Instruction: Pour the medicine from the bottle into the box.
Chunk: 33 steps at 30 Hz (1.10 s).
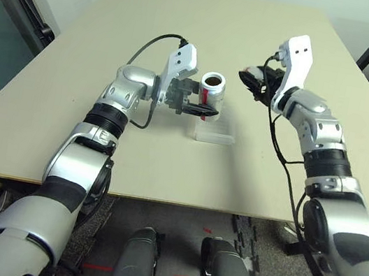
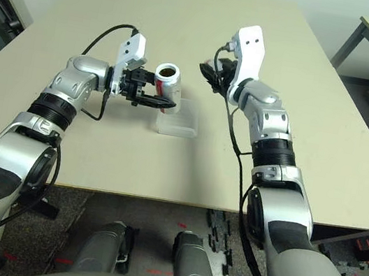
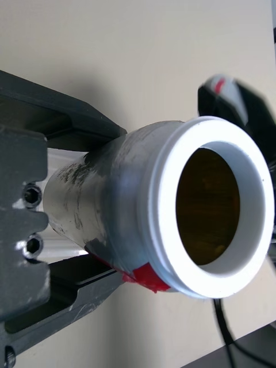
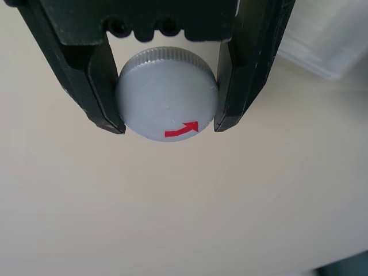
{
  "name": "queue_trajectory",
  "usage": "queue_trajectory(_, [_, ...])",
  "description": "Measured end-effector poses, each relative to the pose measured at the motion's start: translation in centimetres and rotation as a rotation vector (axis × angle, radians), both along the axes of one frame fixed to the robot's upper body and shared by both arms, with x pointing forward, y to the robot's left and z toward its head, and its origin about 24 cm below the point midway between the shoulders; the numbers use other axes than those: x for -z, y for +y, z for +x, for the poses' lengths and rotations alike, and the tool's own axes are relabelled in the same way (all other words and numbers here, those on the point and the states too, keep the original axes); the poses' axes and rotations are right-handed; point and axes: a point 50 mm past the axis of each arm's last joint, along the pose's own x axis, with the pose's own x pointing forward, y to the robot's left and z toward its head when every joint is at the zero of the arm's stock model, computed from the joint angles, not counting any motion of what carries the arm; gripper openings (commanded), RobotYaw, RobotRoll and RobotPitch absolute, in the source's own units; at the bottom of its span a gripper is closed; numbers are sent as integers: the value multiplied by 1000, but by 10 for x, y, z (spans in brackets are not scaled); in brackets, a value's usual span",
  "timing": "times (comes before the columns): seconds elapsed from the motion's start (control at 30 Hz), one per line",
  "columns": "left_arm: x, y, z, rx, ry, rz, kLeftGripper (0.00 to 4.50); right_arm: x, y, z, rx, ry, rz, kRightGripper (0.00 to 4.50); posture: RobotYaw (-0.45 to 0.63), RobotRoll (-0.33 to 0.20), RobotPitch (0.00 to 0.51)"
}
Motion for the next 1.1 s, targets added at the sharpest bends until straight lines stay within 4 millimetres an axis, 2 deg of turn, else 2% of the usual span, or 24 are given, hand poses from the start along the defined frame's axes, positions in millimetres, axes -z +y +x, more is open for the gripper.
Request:
queue_trajectory(0.33, [-5,5,3,-46,-19,-29,2754,40,-35,0,221,19,-21,2589,18,0,77])
queue_trajectory(0.5, [-7,8,4,-73,-26,-42,2754,53,-50,-3,308,24,-7,2589,21,0,78])
queue_trajectory(0.63, [-7,9,4,-83,-26,-46,2754,58,-51,-4,324,22,-4,2589,25,0,78])
queue_trajectory(0.87, [-7,9,5,-99,-22,-51,2754,71,-34,-5,342,30,29,2589,36,0,78])
queue_trajectory(1.1, [-9,10,5,-105,-23,-59,2754,81,-38,-8,420,63,52,2589,49,0,78])
